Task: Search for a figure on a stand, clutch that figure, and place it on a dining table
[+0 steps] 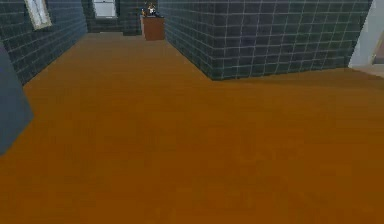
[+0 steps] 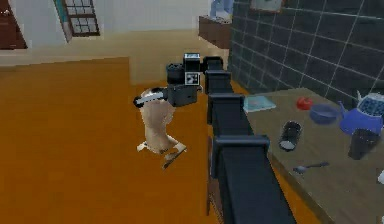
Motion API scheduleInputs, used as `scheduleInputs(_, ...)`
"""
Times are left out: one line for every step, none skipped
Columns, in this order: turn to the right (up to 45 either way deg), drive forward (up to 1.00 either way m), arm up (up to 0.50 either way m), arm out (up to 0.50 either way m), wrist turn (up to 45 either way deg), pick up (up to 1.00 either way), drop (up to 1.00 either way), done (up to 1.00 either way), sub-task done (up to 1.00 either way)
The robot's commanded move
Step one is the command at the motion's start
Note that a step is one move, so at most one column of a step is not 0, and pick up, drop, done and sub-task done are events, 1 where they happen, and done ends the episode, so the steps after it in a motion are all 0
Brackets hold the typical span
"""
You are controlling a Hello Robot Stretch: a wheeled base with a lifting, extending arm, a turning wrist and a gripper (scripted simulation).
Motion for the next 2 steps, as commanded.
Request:
scheduleInputs(-45.0,0.00,0.00,0.00,0.0,0.00,0.00,0.00,0.00)
scheduleInputs(-45.0,0.00,0.00,0.00,0.0,0.00,0.00,0.00,0.00)
